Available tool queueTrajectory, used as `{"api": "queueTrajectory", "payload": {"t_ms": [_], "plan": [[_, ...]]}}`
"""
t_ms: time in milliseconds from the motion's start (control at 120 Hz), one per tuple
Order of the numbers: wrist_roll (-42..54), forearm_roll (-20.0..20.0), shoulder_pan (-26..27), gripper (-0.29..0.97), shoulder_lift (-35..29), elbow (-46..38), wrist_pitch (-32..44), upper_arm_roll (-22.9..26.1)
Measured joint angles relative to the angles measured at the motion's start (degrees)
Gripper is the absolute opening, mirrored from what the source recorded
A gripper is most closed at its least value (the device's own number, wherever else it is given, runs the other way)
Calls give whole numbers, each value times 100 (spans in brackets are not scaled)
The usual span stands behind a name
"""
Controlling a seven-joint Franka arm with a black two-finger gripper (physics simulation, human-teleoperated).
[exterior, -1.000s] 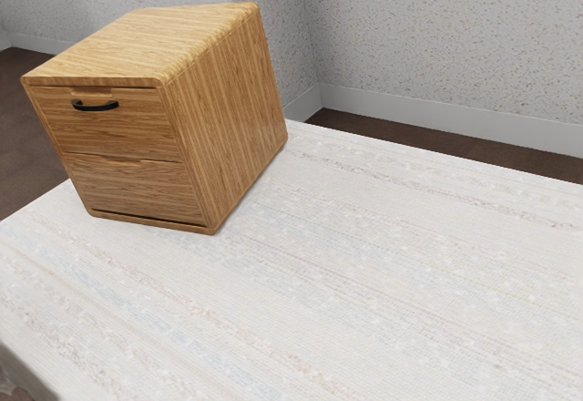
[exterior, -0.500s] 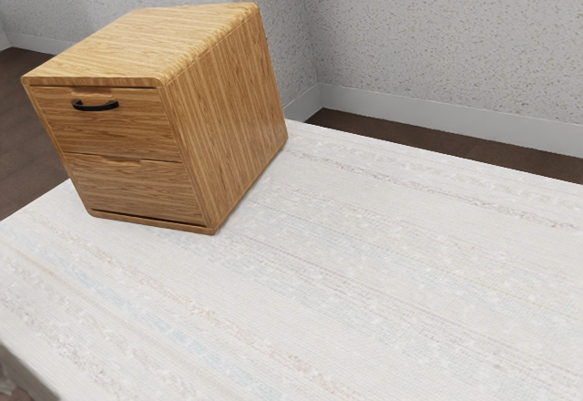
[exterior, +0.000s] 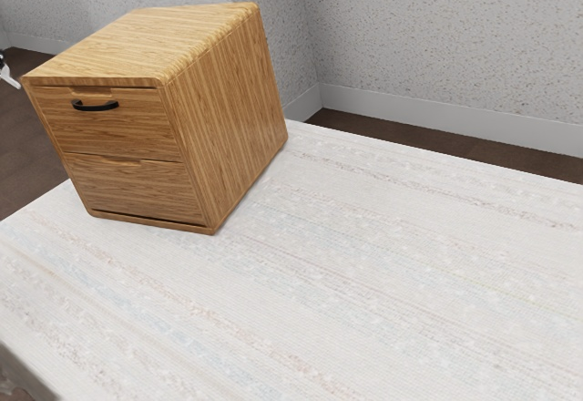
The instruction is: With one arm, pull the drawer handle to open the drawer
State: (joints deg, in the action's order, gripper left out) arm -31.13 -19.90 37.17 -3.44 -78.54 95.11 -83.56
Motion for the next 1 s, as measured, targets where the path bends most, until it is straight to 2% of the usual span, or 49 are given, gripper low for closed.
{"api": "queueTrajectory", "payload": {"t_ms": [217, 292, 458, 700, 1000], "plan": [[-506, -25, -5, 68, 360, -11, -35, 35], [-693, -144, -93, 68, 628, -12, -35, 43], [-1069, -495, 92, 68, 1056, -15, -29, 147], [-1485, -633, -184, 68, 1099, -11, -38, 97], [-1817, -540, -518, 68, 1094, 35, -49, 59]]}}
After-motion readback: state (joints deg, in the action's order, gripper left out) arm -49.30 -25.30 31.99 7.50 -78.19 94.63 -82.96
